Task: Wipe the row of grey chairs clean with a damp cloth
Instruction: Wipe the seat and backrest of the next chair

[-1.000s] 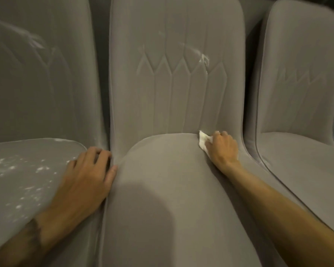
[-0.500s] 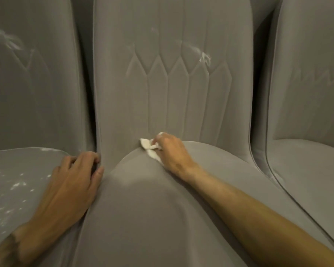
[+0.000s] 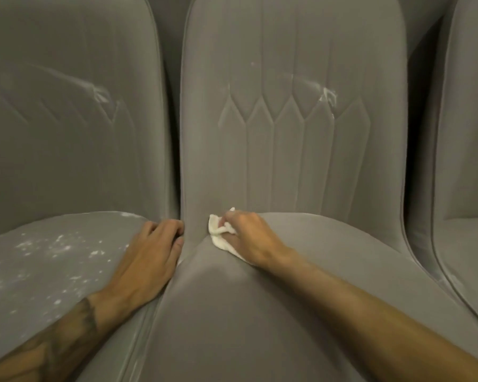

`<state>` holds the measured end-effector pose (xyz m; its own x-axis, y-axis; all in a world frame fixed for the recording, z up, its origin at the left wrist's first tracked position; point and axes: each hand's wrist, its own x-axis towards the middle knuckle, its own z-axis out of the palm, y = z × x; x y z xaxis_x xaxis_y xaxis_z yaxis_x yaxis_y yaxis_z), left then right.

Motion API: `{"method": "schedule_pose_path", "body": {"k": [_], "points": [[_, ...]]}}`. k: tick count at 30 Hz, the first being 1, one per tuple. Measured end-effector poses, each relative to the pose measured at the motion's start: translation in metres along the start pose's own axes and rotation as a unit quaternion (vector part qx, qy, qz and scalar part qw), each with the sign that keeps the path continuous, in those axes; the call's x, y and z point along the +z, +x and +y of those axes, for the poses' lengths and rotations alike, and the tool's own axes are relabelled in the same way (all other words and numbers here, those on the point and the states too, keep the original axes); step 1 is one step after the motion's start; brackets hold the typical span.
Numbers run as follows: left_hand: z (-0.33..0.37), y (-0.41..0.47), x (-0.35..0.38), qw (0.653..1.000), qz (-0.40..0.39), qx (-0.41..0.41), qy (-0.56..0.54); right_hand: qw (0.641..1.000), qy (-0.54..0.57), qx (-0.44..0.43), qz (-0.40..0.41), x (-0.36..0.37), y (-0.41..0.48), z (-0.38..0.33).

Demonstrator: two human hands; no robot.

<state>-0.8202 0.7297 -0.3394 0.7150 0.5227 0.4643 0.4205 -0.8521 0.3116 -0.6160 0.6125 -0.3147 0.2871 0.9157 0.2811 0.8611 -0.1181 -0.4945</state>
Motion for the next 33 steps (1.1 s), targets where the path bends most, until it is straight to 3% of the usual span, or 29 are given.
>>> {"method": "schedule_pose_path", "body": {"k": [5,10,13,17,19,21,23,29,33], "points": [[-0.008,0.003,-0.002,0.999,-0.008,0.034,-0.006,0.987,-0.080,0.118,0.070,-0.011,0.011,0.017],[-0.010,0.006,-0.005,0.999,-0.025,0.028,-0.038,0.998,-0.030,-0.051,0.025,0.028,-0.024,-0.032],[-0.010,0.007,-0.011,0.999,-0.028,0.035,-0.029,0.998,-0.005,-0.059,0.002,0.021,-0.021,-0.030],[-0.005,0.006,-0.014,0.999,-0.023,0.038,-0.009,0.997,-0.052,0.006,0.059,0.017,-0.005,-0.025],[-0.002,0.007,-0.015,0.999,-0.012,0.035,-0.009,0.998,-0.032,-0.041,0.046,0.024,-0.015,-0.032],[0.004,0.011,-0.015,1.000,0.004,0.023,-0.006,0.994,-0.007,-0.108,0.009,0.026,-0.031,-0.032],[0.010,0.019,-0.016,0.999,0.039,0.006,-0.003,0.988,-0.053,-0.145,-0.009,0.019,-0.036,-0.023],[0.033,0.087,-0.031,0.985,0.168,-0.007,0.037,0.979,-0.139,-0.142,0.033,-0.003,-0.010,0.012],[0.052,0.142,-0.045,0.972,0.218,0.005,0.086,0.955,-0.185,-0.143,0.184,-0.056,0.020,0.030]]}}
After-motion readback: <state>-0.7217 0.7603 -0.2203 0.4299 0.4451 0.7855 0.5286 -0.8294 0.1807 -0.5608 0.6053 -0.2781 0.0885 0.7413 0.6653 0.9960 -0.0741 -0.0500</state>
